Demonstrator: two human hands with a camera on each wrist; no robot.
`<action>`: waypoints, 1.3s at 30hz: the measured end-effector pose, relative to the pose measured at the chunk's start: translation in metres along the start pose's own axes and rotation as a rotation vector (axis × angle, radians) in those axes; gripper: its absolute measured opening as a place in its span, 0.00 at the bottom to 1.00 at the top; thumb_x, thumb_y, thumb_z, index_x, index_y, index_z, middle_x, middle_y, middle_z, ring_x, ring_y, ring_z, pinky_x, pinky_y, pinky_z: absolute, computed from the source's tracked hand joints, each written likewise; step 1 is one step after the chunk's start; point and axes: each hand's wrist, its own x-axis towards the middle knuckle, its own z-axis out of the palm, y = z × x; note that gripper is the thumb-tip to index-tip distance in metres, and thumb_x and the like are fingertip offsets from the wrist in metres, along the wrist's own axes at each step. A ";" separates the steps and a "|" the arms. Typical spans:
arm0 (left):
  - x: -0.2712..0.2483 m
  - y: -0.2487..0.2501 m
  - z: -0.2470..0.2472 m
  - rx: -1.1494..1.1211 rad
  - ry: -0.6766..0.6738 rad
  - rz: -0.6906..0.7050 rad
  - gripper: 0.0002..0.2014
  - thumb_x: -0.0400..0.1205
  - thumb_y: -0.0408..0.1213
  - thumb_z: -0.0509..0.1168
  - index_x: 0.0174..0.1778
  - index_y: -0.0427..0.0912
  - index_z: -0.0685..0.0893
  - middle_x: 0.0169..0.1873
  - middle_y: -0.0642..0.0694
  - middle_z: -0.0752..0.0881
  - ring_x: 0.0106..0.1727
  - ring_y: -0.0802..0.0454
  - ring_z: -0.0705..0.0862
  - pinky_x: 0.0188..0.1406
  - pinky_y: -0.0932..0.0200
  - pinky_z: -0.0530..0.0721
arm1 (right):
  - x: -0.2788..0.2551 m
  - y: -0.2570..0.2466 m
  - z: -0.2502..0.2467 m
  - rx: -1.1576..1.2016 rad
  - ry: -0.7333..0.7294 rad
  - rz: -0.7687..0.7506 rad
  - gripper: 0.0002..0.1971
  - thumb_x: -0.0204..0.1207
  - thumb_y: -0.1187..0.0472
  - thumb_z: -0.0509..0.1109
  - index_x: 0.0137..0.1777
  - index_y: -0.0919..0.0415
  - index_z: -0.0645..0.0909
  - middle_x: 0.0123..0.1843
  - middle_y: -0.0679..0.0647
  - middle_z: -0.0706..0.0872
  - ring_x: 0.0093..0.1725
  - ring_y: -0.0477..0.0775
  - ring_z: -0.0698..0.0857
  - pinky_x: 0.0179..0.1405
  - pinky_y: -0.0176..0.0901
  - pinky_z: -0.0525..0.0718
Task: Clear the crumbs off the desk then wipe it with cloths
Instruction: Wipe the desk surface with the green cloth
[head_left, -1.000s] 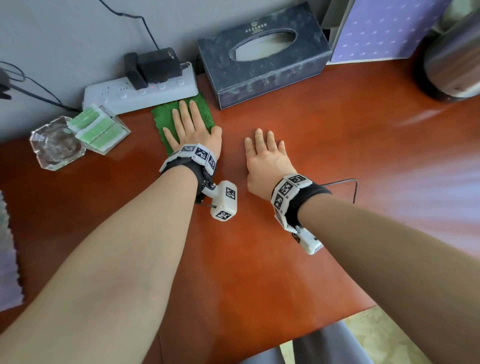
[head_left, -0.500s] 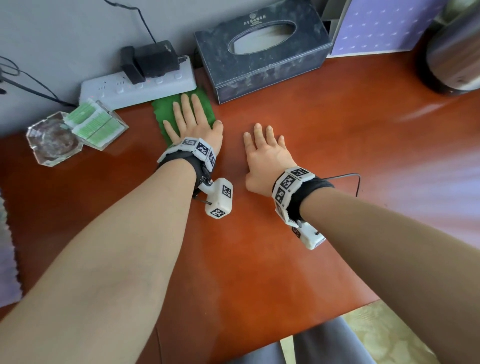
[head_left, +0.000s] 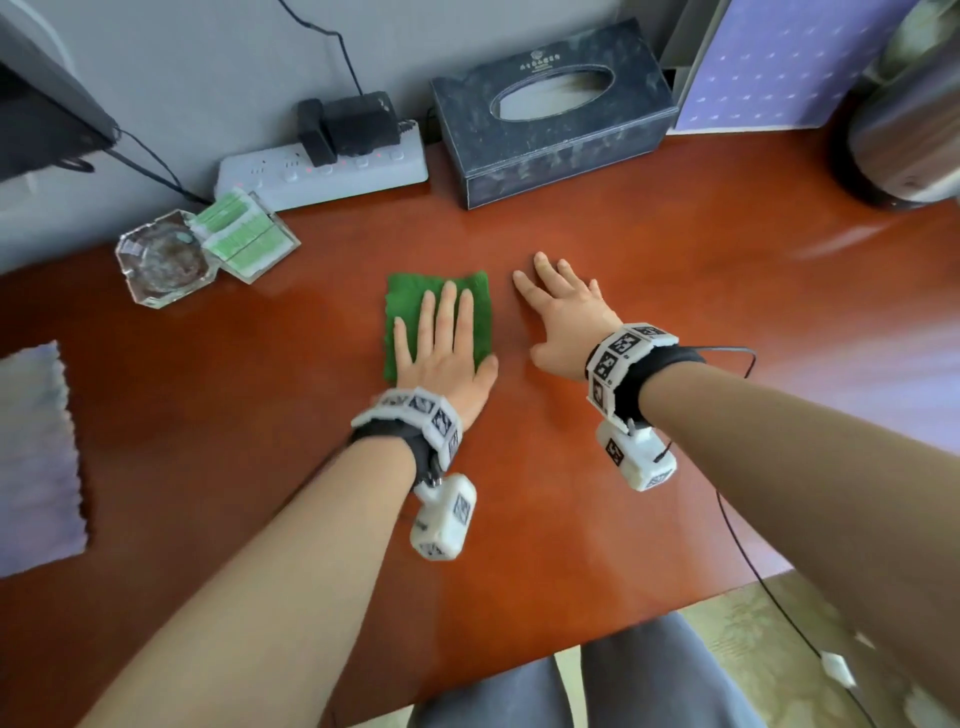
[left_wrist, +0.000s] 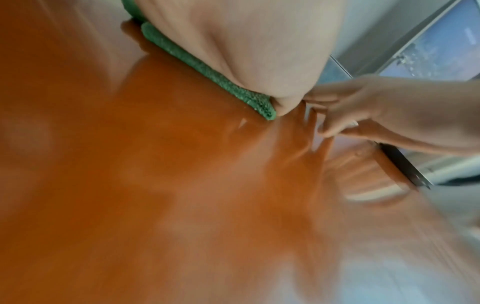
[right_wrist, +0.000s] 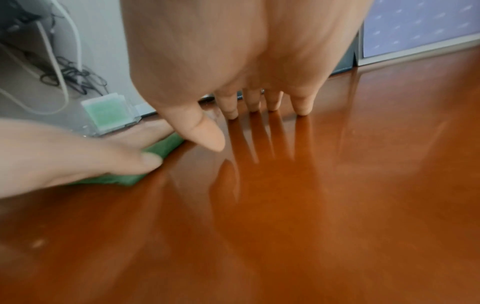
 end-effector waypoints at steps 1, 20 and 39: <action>-0.018 0.001 0.005 0.009 -0.031 0.011 0.38 0.87 0.57 0.47 0.86 0.48 0.33 0.86 0.51 0.34 0.87 0.49 0.35 0.84 0.37 0.40 | -0.004 0.001 0.003 0.000 -0.007 0.007 0.47 0.73 0.54 0.67 0.87 0.45 0.42 0.88 0.50 0.36 0.87 0.58 0.40 0.84 0.65 0.44; -0.009 0.009 0.009 -0.086 0.011 -0.024 0.38 0.86 0.56 0.50 0.88 0.49 0.39 0.87 0.52 0.38 0.87 0.50 0.37 0.84 0.36 0.40 | -0.101 0.001 0.073 0.002 -0.041 0.011 0.51 0.69 0.50 0.68 0.86 0.42 0.39 0.87 0.47 0.31 0.86 0.60 0.35 0.82 0.71 0.44; -0.114 0.094 0.055 -0.141 0.001 -0.143 0.36 0.87 0.53 0.50 0.88 0.49 0.40 0.87 0.53 0.37 0.87 0.51 0.36 0.83 0.35 0.37 | -0.234 0.044 0.162 -0.020 -0.003 -0.135 0.52 0.70 0.55 0.69 0.87 0.52 0.38 0.87 0.52 0.31 0.86 0.61 0.34 0.85 0.59 0.39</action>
